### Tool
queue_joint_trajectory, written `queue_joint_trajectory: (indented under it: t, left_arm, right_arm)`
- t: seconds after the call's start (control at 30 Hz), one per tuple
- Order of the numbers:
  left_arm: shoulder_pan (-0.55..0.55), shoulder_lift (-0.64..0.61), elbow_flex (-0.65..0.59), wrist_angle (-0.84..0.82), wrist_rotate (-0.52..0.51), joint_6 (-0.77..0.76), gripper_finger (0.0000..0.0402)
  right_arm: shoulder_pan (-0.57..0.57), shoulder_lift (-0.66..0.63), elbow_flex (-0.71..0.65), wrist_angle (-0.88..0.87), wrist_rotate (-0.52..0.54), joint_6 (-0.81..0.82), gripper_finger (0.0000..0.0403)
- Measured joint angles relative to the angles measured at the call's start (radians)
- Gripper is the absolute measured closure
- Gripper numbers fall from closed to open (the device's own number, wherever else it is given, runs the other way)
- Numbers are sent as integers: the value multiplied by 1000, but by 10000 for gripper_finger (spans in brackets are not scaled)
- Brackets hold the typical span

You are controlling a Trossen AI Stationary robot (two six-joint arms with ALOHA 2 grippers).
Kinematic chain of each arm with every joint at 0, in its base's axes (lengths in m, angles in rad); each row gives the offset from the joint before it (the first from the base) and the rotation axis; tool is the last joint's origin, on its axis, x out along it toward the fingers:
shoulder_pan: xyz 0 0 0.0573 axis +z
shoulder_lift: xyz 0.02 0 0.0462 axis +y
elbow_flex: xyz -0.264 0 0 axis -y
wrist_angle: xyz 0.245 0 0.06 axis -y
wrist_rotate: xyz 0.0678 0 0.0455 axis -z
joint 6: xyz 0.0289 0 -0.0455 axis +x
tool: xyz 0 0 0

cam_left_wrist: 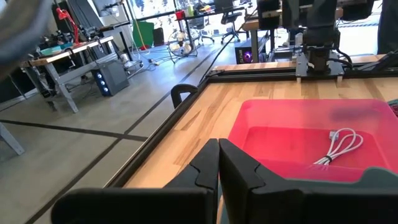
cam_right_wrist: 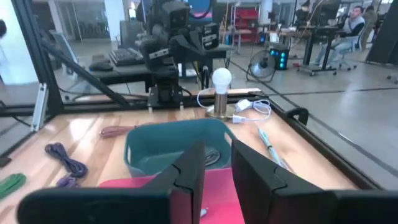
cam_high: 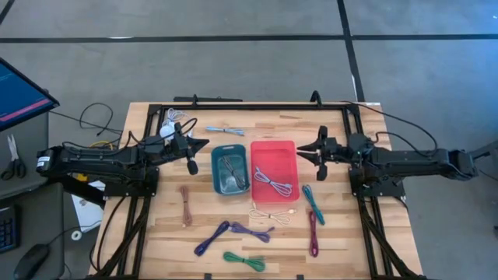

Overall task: Pick & Place USB Port
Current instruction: Put the white charger cable into the red bin

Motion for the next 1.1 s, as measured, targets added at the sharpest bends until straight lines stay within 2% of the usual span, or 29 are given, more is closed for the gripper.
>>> queue_joint_trajectory:
  t: [0.23, 0.37, 0.5, 0.63, 0.73, 0.8, 0.87, 1.1]
  left_arm:
    - [0, 0, 0, 16, -4, 0, 390]
    - [2, 2, 12, 15, -65, 8, 390]
    - [29, 16, 62, 4, -68, 80, 390]
    - [96, 51, 146, -122, -68, 143, 392]
    - [177, 92, 207, -222, -29, 159, 395]
    - [249, 123, 234, -233, 29, 162, 394]
    - [337, 151, 256, -236, 149, 163, 394]
    - [701, 272, 336, -241, 713, 112, 394]
  right_arm:
    - [-3, -50, -130, 174, 0, 20, 332]
    - [-9, -76, -134, 181, 0, 21, 332]
    - [-8, -78, -134, 181, 0, 21, 332]
    - [-8, -76, -134, 179, 0, 21, 332]
    - [-8, -76, -134, 178, 0, 21, 332]
    - [-8, -76, -134, 176, 0, 21, 332]
    - [-8, -76, -134, 174, 0, 21, 332]
    - [-8, -76, -134, 169, 0, 30, 332]
